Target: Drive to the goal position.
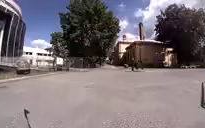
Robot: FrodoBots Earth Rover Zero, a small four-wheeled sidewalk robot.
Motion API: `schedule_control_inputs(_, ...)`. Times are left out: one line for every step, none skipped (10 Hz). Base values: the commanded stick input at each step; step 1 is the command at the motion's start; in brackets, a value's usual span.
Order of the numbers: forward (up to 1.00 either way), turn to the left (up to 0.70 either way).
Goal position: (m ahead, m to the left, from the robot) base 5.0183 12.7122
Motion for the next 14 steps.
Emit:
schedule_control_inputs(0.85, 0.00)
schedule_control_inputs(0.85, 0.00)
schedule_control_inputs(0.85, 0.00)
schedule_control_inputs(0.85, 0.00)
schedule_control_inputs(0.85, 0.00)
schedule_control_inputs(0.47, 0.00)
schedule_control_inputs(0.30, 0.00)
schedule_control_inputs(0.30, 0.00)
schedule_control_inputs(0.30, 0.00)
schedule_control_inputs(0.30, 0.00)
schedule_control_inputs(0.30, 0.00)
schedule_control_inputs(0.30, 0.00)
schedule_control_inputs(0.30, 0.00)
schedule_control_inputs(0.85, 0.00)
